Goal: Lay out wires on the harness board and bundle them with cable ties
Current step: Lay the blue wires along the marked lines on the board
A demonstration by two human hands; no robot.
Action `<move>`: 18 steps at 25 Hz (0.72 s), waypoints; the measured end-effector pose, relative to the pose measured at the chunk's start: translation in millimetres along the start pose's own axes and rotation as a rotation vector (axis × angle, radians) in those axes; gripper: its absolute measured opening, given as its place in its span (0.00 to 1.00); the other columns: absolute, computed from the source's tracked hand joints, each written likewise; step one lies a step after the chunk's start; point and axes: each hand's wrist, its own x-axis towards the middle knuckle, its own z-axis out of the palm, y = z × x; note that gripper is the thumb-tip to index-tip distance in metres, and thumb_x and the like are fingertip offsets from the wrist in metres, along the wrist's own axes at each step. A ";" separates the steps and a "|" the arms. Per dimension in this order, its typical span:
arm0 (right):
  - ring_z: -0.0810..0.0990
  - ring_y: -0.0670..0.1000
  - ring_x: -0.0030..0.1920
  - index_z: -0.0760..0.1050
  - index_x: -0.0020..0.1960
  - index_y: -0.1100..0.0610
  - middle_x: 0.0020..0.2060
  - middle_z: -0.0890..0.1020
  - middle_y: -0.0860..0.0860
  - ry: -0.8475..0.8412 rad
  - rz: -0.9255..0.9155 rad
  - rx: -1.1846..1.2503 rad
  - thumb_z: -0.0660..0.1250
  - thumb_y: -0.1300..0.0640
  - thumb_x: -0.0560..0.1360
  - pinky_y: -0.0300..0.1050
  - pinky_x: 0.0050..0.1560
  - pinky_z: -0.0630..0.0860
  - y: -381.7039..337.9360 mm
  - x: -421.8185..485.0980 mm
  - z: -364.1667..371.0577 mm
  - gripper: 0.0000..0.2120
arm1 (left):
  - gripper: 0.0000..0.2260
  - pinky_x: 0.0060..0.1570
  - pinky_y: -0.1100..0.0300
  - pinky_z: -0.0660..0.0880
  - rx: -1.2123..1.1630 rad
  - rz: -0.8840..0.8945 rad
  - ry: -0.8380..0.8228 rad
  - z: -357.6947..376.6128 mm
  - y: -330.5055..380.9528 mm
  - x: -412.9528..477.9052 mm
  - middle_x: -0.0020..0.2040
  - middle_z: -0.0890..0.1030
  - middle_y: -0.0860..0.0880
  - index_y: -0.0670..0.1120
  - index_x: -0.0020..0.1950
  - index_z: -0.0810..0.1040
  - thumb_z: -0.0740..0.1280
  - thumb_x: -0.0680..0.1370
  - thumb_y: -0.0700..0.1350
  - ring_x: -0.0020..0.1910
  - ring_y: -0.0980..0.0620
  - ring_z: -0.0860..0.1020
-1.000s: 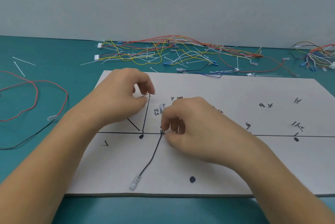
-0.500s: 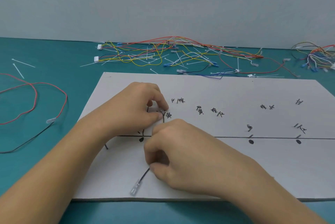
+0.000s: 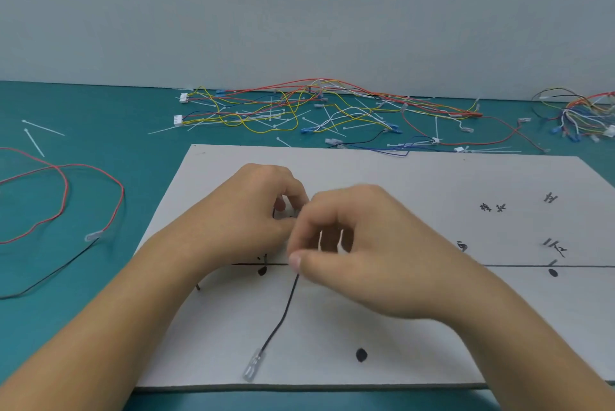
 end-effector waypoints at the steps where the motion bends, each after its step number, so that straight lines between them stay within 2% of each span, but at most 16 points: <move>1: 0.77 0.43 0.31 0.83 0.40 0.51 0.31 0.81 0.40 0.010 0.041 0.024 0.72 0.57 0.74 0.33 0.32 0.71 1.4 3.4 -5.8 0.05 | 0.04 0.40 0.63 0.73 -0.009 -0.001 0.006 -0.5 -0.3 0.5 0.42 0.81 0.58 0.59 0.37 0.82 0.71 0.67 0.48 0.42 0.60 0.78; 4: 0.74 0.40 0.27 0.85 0.44 0.50 0.28 0.79 0.42 -0.168 0.178 0.113 0.70 0.58 0.77 0.35 0.26 0.69 3.7 11.5 -25.3 0.06 | 0.09 0.38 0.70 0.68 -0.027 -0.009 0.010 1.6 -2.2 2.1 0.42 0.81 0.59 0.58 0.35 0.85 0.75 0.70 0.44 0.41 0.60 0.78; 6: 0.79 0.40 0.30 0.85 0.45 0.47 0.30 0.82 0.41 -0.235 0.200 -0.003 0.69 0.57 0.77 0.36 0.28 0.74 7.6 20.5 -36.4 0.08 | 0.08 0.38 0.70 0.69 -0.019 -0.019 0.014 3.1 -1.0 2.9 0.43 0.81 0.59 0.56 0.37 0.87 0.75 0.72 0.43 0.40 0.60 0.78; 8: 0.81 0.42 0.32 0.85 0.45 0.44 0.32 0.84 0.43 -0.122 0.258 -0.150 0.69 0.56 0.75 0.40 0.32 0.76 20.8 41.0 -49.6 0.09 | 0.08 0.40 0.69 0.70 -0.017 -0.039 0.028 4.2 -2.0 3.6 0.44 0.81 0.59 0.55 0.41 0.87 0.74 0.73 0.41 0.40 0.60 0.78; 11: 0.80 0.45 0.32 0.85 0.44 0.48 0.36 0.85 0.50 0.188 0.398 -0.153 0.69 0.60 0.74 0.36 0.31 0.72 54.7 79.2 -83.9 0.09 | 0.08 0.41 0.70 0.70 -0.022 -0.061 0.018 5.0 -1.5 3.3 0.46 0.81 0.59 0.54 0.42 0.87 0.72 0.75 0.41 0.41 0.61 0.78; 12: 0.80 0.47 0.35 0.85 0.45 0.48 0.39 0.84 0.50 0.246 0.429 -0.159 0.70 0.62 0.73 0.36 0.33 0.72 66.4 90.8 -93.6 0.10 | 0.08 0.41 0.70 0.70 -0.030 -0.064 0.014 5.0 -1.2 3.0 0.46 0.81 0.59 0.54 0.42 0.87 0.72 0.75 0.41 0.41 0.61 0.78; 15: 0.79 0.48 0.40 0.86 0.51 0.47 0.45 0.82 0.48 0.245 0.477 -0.232 0.72 0.62 0.72 0.38 0.37 0.72 91.0 117.8 -97.8 0.13 | 0.08 0.41 0.69 0.70 -0.037 -0.076 0.015 4.7 -1.2 2.9 0.46 0.81 0.59 0.54 0.42 0.87 0.73 0.75 0.41 0.41 0.61 0.78; 18: 0.80 0.51 0.49 0.85 0.56 0.48 0.48 0.83 0.48 0.217 0.476 -0.309 0.69 0.63 0.73 0.39 0.48 0.74 103.5 134.0 -79.3 0.16 | 0.08 0.42 0.67 0.72 -0.055 -0.083 0.019 4.7 -1.3 3.3 0.46 0.81 0.59 0.54 0.41 0.87 0.73 0.74 0.41 0.41 0.60 0.79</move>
